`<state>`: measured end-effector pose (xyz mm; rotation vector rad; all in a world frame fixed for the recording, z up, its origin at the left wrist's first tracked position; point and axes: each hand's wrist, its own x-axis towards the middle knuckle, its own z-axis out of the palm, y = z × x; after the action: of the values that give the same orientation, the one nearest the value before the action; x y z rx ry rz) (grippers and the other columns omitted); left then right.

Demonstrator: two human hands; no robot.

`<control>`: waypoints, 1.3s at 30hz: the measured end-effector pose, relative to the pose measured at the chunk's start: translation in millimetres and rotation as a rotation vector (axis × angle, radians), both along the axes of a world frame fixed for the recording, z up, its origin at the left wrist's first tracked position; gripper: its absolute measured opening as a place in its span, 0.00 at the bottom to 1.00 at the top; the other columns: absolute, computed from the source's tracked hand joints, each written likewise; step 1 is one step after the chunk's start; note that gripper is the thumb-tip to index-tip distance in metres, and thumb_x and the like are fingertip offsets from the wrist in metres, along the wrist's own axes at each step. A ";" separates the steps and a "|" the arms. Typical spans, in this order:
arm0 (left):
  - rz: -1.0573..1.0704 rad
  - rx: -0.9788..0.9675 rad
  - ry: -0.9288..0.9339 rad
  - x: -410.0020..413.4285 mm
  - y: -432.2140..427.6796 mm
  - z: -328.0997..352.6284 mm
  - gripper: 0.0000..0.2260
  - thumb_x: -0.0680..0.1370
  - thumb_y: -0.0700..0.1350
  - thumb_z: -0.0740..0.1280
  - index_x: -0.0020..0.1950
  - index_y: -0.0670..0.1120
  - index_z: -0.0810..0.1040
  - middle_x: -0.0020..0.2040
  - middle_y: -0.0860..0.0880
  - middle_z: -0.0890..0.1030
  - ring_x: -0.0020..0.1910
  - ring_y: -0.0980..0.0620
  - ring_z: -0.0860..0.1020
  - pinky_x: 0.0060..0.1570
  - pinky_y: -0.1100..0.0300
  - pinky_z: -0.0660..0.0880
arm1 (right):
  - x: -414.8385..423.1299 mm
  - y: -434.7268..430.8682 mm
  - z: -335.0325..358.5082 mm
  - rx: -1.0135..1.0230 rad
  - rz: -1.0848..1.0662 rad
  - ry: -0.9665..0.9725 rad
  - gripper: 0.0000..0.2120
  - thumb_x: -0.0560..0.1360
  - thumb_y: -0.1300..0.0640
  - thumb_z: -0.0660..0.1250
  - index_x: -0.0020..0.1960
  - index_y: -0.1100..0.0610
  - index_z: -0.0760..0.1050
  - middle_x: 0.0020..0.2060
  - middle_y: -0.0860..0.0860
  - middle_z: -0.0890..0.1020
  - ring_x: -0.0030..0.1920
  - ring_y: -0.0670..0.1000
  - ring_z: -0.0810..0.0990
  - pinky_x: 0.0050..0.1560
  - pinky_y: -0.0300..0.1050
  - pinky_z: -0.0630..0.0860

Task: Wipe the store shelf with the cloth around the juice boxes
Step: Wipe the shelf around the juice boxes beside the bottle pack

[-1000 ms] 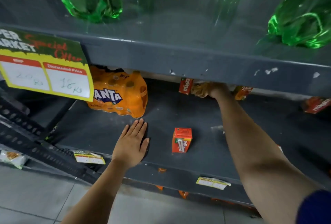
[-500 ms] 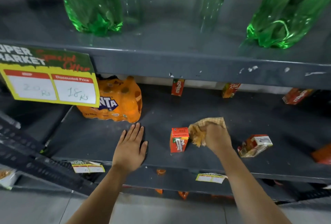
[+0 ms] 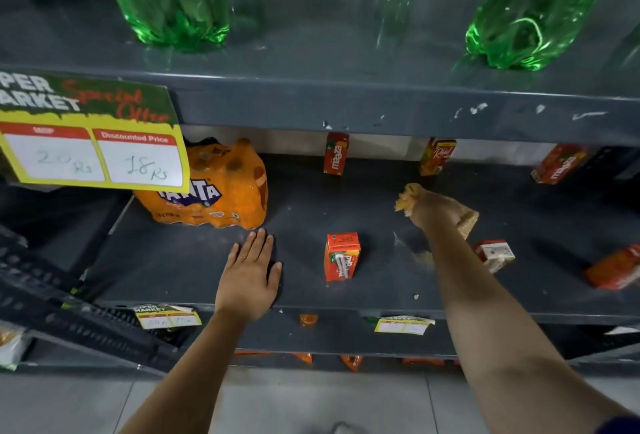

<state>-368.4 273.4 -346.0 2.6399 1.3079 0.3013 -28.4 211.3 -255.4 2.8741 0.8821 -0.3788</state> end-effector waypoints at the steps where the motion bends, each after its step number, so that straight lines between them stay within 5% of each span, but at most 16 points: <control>1: 0.000 0.002 0.000 0.3 0.1 0.0 0.31 0.79 0.59 0.42 0.78 0.45 0.55 0.79 0.48 0.54 0.78 0.52 0.48 0.75 0.54 0.41 | -10.2 0.2 -2.6 -0.014 0.034 -0.037 0.21 0.78 0.54 0.61 0.69 0.60 0.70 0.66 0.62 0.75 0.66 0.64 0.73 0.65 0.59 0.71; 7: 0.007 0.002 0.007 0.8 -0.6 -0.9 0.27 0.81 0.55 0.46 0.78 0.46 0.54 0.79 0.48 0.53 0.78 0.52 0.48 0.75 0.54 0.41 | -66.5 -21.0 -19.9 -0.078 0.233 -0.105 0.14 0.75 0.59 0.65 0.59 0.59 0.77 0.56 0.57 0.82 0.56 0.57 0.81 0.49 0.48 0.78; 14: 0.004 -0.004 0.025 1.3 -0.2 0.7 0.26 0.82 0.55 0.48 0.78 0.46 0.52 0.79 0.48 0.51 0.78 0.52 0.46 0.75 0.53 0.41 | -18.1 -9.4 31.4 0.131 0.187 0.031 0.14 0.79 0.60 0.57 0.59 0.62 0.76 0.56 0.61 0.81 0.56 0.61 0.80 0.50 0.50 0.74; 21: -0.004 -0.019 0.053 0.2 0.1 2.6 0.27 0.82 0.56 0.46 0.79 0.46 0.50 0.80 0.48 0.50 0.78 0.51 0.45 0.75 0.53 0.40 | -35.3 -28.7 -2.3 0.032 0.295 0.079 0.19 0.78 0.62 0.61 0.69 0.60 0.73 0.65 0.59 0.77 0.64 0.58 0.77 0.65 0.48 0.73; 32: -0.021 -0.025 0.065 -1.1 0.3 2.1 0.27 0.82 0.55 0.46 0.78 0.45 0.51 0.80 0.47 0.51 0.78 0.50 0.46 0.75 0.51 0.42 | -85.1 -90.5 -5.1 0.134 0.495 -0.055 0.20 0.78 0.65 0.53 0.64 0.58 0.78 0.62 0.57 0.80 0.62 0.58 0.77 0.62 0.49 0.73; 37: -0.034 -0.011 0.078 -1.6 0.1 1.8 0.27 0.82 0.55 0.45 0.78 0.44 0.51 0.79 0.45 0.52 0.78 0.48 0.47 0.75 0.49 0.44 | -116.0 -128.0 1.4 -0.019 0.377 0.058 0.18 0.80 0.56 0.55 0.66 0.56 0.75 0.63 0.56 0.79 0.61 0.57 0.78 0.58 0.47 0.74; 39: -0.035 -0.015 0.077 -1.4 0.7 2.4 0.27 0.82 0.55 0.45 0.78 0.44 0.51 0.79 0.45 0.52 0.78 0.48 0.47 0.75 0.49 0.44 | -122.2 -148.5 9.3 -0.082 0.359 0.077 0.17 0.79 0.60 0.56 0.65 0.56 0.76 0.61 0.57 0.80 0.58 0.58 0.80 0.57 0.47 0.77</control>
<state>-369.8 274.1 -343.5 2.6830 1.2801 0.1852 -150.7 62.8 -246.2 2.5694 1.3317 -0.4742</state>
